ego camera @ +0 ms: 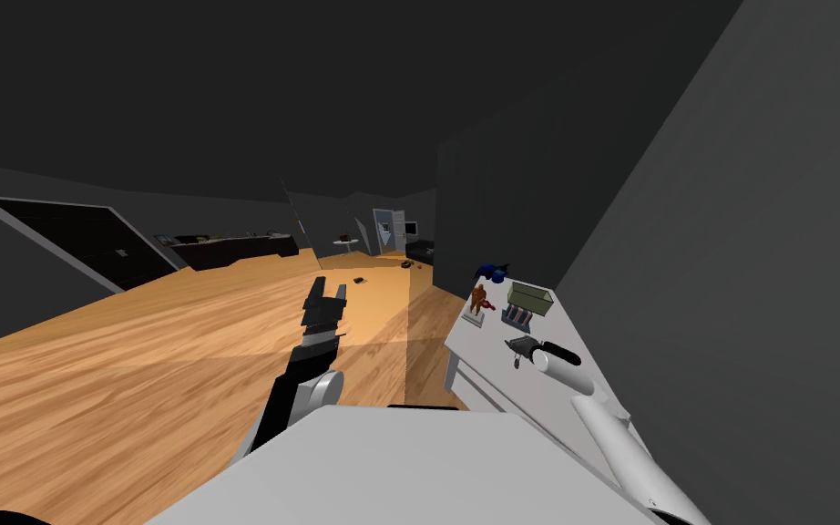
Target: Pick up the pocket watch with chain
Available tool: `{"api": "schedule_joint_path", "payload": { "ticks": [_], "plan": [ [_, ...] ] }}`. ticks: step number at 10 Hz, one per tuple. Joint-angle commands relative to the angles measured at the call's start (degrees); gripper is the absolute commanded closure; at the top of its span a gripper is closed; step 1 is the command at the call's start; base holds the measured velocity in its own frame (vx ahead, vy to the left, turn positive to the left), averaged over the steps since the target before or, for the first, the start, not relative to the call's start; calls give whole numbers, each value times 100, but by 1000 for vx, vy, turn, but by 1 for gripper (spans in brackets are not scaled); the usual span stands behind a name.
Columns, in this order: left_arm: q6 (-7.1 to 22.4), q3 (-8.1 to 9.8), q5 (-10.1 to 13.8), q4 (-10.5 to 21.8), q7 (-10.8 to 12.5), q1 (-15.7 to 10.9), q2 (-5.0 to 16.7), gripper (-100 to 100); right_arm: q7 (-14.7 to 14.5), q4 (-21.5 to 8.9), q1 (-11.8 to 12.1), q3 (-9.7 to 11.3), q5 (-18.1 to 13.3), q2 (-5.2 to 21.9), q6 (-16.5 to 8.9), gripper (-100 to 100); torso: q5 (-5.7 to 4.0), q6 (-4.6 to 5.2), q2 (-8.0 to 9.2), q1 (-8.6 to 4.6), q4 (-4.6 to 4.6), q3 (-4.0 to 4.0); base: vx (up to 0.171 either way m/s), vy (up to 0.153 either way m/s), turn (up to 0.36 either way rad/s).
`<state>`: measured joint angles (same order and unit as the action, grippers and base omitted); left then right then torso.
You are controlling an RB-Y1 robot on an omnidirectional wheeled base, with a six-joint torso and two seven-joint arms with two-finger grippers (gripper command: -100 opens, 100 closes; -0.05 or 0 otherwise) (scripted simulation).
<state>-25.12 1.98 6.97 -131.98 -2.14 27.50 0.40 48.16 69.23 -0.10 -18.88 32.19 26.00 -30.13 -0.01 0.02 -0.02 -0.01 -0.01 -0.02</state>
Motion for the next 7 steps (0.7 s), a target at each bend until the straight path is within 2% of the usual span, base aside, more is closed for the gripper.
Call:
{"api": "schedule_joint_path", "payload": {
  "ticks": [1, 2, 3, 4, 5, 6, 7],
  "plan": [
    [0, 0, 0, 0, 0, 0, 0, 0, 270, -286, -154, -81, 128, 93, -286, -100, 0, 0, 0, 0, 0, 0, 7, -3, 22],
    [0, 0, 0, 0, 0, 0, 0, 0, 270, -337, -154, -81, 128, 93, -290, -100, 1, -1, -1, 0, 0, 0, 7, -3, 12],
    [0, 0, 0, 0, 0, 0, 0, 0, 492, -571, -289, -145, 257, 187, -531, -100, 0, 0, 0, 1, 0, 0, 8, -2, 24],
    [0, 0, 0, 0, 0, 0, 0, 0, 492, -614, -289, -145, 257, 187, -531, -100, 1, 0, 0, 1, 0, 0, 7, -3, 12],
    [0, 0, 0, 0, 0, 0, 0, 0, 710, -810, -423, -206, 383, 279, -767, -100, 0, 0, 0, 1, 0, 0, 8, 0, 20],
    [0, 0, 0, 0, 0, 0, 0, 0, 710, -883, -423, -206, 383, 279, -767, -100, 1, -1, -1, 1, 0, -1, 8, -2, 10],
    [0, 0, 0, 0, 0, 0, 0, 0, 924, -1121, -554, -262, 507, 369, -995, -100, 0, 0, -1, 1, 0, 0, 9, -2, 16]
  ]
}}
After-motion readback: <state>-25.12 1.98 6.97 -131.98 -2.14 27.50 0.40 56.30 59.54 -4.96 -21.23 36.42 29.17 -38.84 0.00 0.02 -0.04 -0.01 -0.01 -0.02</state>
